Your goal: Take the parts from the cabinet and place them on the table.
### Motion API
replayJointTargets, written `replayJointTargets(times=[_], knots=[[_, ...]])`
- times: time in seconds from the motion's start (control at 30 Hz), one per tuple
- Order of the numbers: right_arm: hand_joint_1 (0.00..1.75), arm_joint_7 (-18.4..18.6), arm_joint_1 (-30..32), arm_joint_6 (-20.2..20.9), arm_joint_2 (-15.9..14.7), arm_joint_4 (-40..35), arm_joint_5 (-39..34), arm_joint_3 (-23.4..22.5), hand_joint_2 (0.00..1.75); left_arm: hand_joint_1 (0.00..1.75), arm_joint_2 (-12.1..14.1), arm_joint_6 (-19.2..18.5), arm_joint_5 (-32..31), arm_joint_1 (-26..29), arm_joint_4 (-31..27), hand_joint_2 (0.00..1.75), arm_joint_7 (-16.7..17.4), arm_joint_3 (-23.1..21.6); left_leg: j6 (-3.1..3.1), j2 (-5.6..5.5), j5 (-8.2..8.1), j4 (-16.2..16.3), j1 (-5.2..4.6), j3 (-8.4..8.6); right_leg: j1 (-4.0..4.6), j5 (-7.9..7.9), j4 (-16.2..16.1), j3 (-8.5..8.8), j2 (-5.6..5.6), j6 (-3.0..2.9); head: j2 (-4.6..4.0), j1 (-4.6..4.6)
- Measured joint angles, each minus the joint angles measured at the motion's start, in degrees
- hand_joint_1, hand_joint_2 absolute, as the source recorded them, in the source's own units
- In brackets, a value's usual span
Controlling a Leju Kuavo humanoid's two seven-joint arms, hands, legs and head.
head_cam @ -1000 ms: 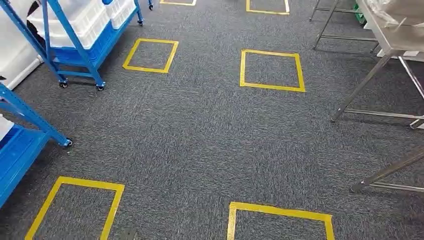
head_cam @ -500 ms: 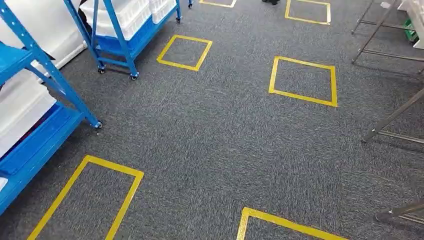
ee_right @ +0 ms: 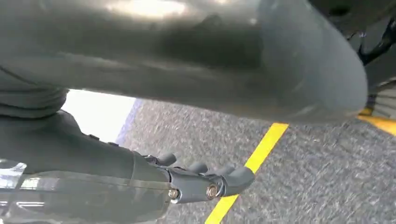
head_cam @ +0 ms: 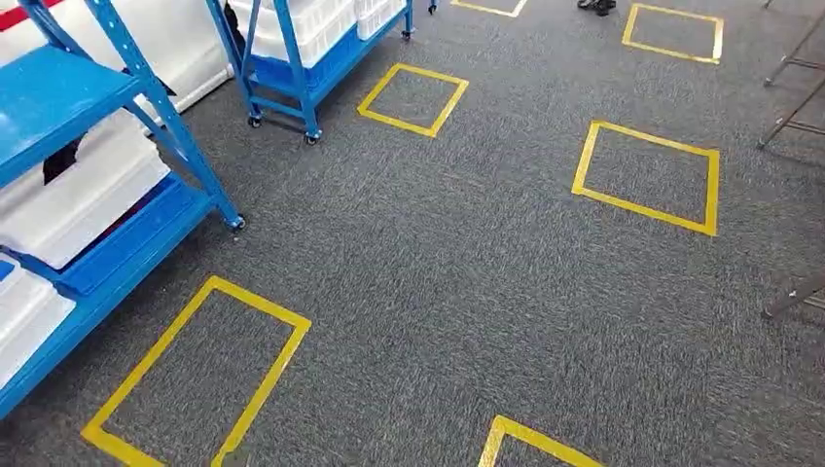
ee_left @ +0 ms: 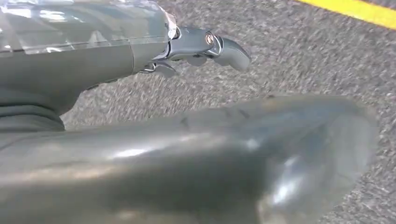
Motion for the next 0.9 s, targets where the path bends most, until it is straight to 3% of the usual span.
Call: replayJointTargets(times=[0.03, 0.07, 0.1, 0.17, 0.2, 0.23, 0.27, 0.3, 0.33, 0.37, 0.4, 0.5, 0.53, 0.57, 0.6, 0.63, 0.7, 0.73, 0.77, 0.83, 0.87, 0.9], knots=[[0.0, 0.0, -0.1, -0.1, 0.0, 0.0, 0.0, 0.0, 0.0, 0.0, 0.0, 0.0, 0.0, 0.1, 0.0, 0.0, 0.0, 0.0, -0.43, -0.09, -0.1, 0.1, -0.2, -0.31, -0.49, 0.42, -0.7, 0.17, -0.62, -0.65, 0.0, 0.0], [0.0, 0.0, 0.0, -0.2, 0.0, 0.0, 0.0, 0.0, 0.0, 0.0, 0.0, -0.1, 0.0, 0.1, 0.0, 0.0, -0.1, 0.0, -0.35, 2.33, -1.03, 1.2, -0.18, -0.6, -0.4, 0.62, -1.1, 0.36, -1.42, -1.03, 0.0, 0.0], [0.0, 0.0, 0.1, -0.2, 0.0, 0.0, 0.0, 0.0, 0.0, 0.0, 0.0, -0.5, 0.1, 0.0, 0.0, 0.0, -0.4, 0.0, -0.3, 4.05, -2.71, 4.0, -0.26, -2.0, -0.22, 0.13, -1.2, 0.35, -1.87, -1.73, 0.0, -0.02], [0.0, 0.0, 0.4, -0.2, -0.1, 0.0, 0.0, 0.0, 0.0, 0.0, 0.0, -0.8, 0.4, -0.2, 0.0, 0.0, -1.1, 0.0, -0.33, 4.99, -6.54, 13.8, -0.24, -6.85, 0.27, -0.71, -1.2, 0.58, -3.39, -2.46, 0.0, 0.0], [0.0, -0.1, 0.5, -0.2, -0.2, 0.0, 0.0, 0.0, 0.0, 0.0, 0.0, -0.9, 0.6, -0.2, 0.0, 0.0, -1.3, 0.0, -0.42, 5.06, -7.46, 17.3, -0.24, -8.52, 0.46, -0.91, -1.2, 0.78, -4.05, -2.6, 0.0, -0.02], [0.0, -0.1, 0.5, -0.3, -0.2, 0.0, 0.0, 0.0, 0.0, 0.0, -0.1, -1.0, 0.6, -0.1, 0.0, 0.0, -1.4, 0.0, -0.38, 5.16, -7.34, 19.0, -0.24, -9.42, 0.7, -1.17, -1.2, 1.14, -4.7, -2.63, 0.0, -0.02], [0.0, -0.2, 0.4, -0.3, -0.2, 0.0, 0.0, 0.0, 0.0, 0.0, -0.1, -1.0, 0.7, 0.1, 0.0, 0.0, -1.4, 0.0, -0.24, 5.26, -5.79, 17.5, -0.26, -8.65, 0.9, -1.38, -1.2, 1.64, -5.36, -2.5, 0.0, 0.0], [0.0, -0.2, 0.4, -0.3, -0.2, 0.0, 0.0, 0.0, 0.0, 0.0, 0.0, -1.0, 0.6, 0.2, 0.0, 0.0, -1.5, 0.0, 0.08, 5.59, -3.27, 13.3, -0.36, -6.37, 1.01, -1.66, -1.2, 2.31, -6.03, -2.25, 0.0, -0.02], [0.0, -0.3, 0.4, -0.3, -0.2, 0.0, 0.0, 0.0, 0.0, 0.0, 0.0, -1.0, 0.7, 0.1, 0.0, 0.0, -1.5, 0.0, 0.59, 6.36, -0.83, 8.1, -0.57, -3.65, 1.09, -2.1, -1.2, 3.0, -6.63, -2.13, 0.0, -0.02], [0.0, -0.3, 0.5, -0.4, -0.2, 0.0, 0.0, 0.0, 0.0, 0.0, 0.0, -0.8, 0.6, 0.1, 0.0, 0.0, -1.4, 0.0, 1.21, 8.12, 0.86, 3.5, -0.97, -1.24, 1.13, -2.15, -1.1, 3.72, -7.3, -1.99, 0.0, -0.02], [0.0, -0.3, 0.7, -0.4, -0.1, 0.0, 0.0, 0.0, 0.0, 0.0, 0.0, -0.5, 0.6, 0.0, 0.0, 0.0, -1.2, 0.0, 1.56, 9.85, -0.04, 2.6, -1.75, -0.48, 1.53, -2.53, -0.9, 3.8, -7.82, -1.54, -0.02, 0.02], [0.0, -0.2, -0.1, -0.5, -0.2, 0.0, 0.0, 0.0, 0.0, 0.0, -0.1, -0.2, 0.6, -0.1, 0.0, 0.0, -0.9, 0.0, 1.93, 8.57, -0.47, 1.5, -2.02, -0.65, 1.37, -2.73, -0.9, 3.59, -9.06, -1.0, 0.0, 0.0], [0.0, -0.3, -0.5, -0.5, -0.2, 0.0, 0.0, 0.0, 0.0, 0.0, -0.1, -0.2, 0.6, 0.0, 0.0, 0.0, -0.8, 0.0, 2.12, 7.97, -0.46, 0.9, -1.53, -0.42, 1.57, -3.01, -1.0, 3.9, -9.56, -0.64, 0.0, -0.02], [0.0, -0.2, -0.5, -0.6, -0.3, -0.1, 0.0, 0.0, 0.0, 0.0, -0.4, -0.1, 0.6, 0.1, 0.0, 0.0, -0.8, 0.0, 2.26, 7.58, -0.29, 0.2, -1.14, 0.27, 1.22, -3.73, -0.4, 4.05, -7.58, -0.19, 0.0, 0.02], [0.0, -0.2, -0.4, -0.6, -0.3, -0.1, 0.1, 0.0, 0.0, 0.0, -0.3, 0.0, 0.6, 0.0, 0.0, 0.0, -0.7, 0.0, 2.44, 7.14, -0.26, -0.1, -1.01, 0.51, 1.05, -4.79, 1.7, 2.98, -4.91, 0.18, 0.0, 0.02], [0.0, -0.2, -0.2, -0.6, -0.3, -0.1, 0.2, 0.0, 0.0, 0.0, -0.3, 0.0, 0.6, -0.2, 0.0, 0.0, -0.7, 0.0, 2.65, 6.64, -0.29, -0.1, -0.98, 0.52, 0.7, -6.8, 6.0, 0.58, -3.54, 0.48, 0.0, 0.07], [0.0, -0.2, -0.1, -0.6, -0.3, -0.1, 0.2, 0.0, 0.0, 0.0, -0.3, 0.0, 0.6, -0.4, 0.0, 0.0, -0.7, 0.0, 2.78, 5.4, -0.41, -0.1, -0.97, 0.59, 0.07, -9.78, 15.2, -4.95, -3.07, 1.04, 0.0, 0.07], [0.0, -0.2, 0.0, -0.6, -0.3, -0.1, 0.2, 0.0, 0.0, 0.0, -0.4, 0.0, 0.6, -0.4, 0.0, 0.0, -0.7, 0.0, 2.69, 4.67, -0.5, -0.1, -0.92, 0.69, -0.22, -9.49, 17.4, -6.77, -3.07, 1.27, 0.0, 0.07], [0.0, -0.2, 0.1, -0.6, -0.3, -0.1, 0.2, 0.0, 0.0, 0.0, -0.4, 0.0, 0.6, -0.4, 0.0, 0.0, -0.7, 0.0, 2.52, 3.98, -0.61, -0.1, -0.84, 0.91, -0.49, -7.58, 16.5, -7.07, -3.07, 1.53, 0.0, 0.07], [0.0, -0.2, 0.2, -0.6, -0.4, -0.1, 0.2, 0.0, 0.0, 0.0, -0.5, 0.0, 0.6, -0.3, 0.0, 0.0, -0.7, 0.0, 1.95, 2.63, -0.98, 0.1, -0.47, 1.49, -1.01, -1.65, 8.7, -4.38, -2.76, 1.89, 0.0, 0.07], [0.0, -0.2, 0.3, -0.6, -0.5, -0.1, 0.2, 0.0, 0.0, 0.0, -0.5, 0.0, 0.6, -0.3, 0.0, 0.0, -0.7, 0.0, 1.47, 2.02, -1.3, 0.3, -0.32, 1.59, -1.39, 1.38, 3.3, -2.31, -1.36, 2.2, 0.0, 0.07], [0.0, -0.2, 0.5, -0.5, -0.5, 0.0, 0.2, 0.0, 0.0, 0.0, -0.5, 0.0, 0.6, -0.4, 0.0, 0.0, -0.7, 0.0, 1.0, 1.55, -1.51, 0.6, -0.45, 1.16, -1.57, 0.44, 2.1, -1.8, 1.21, 2.2, -0.02, 0.09]])
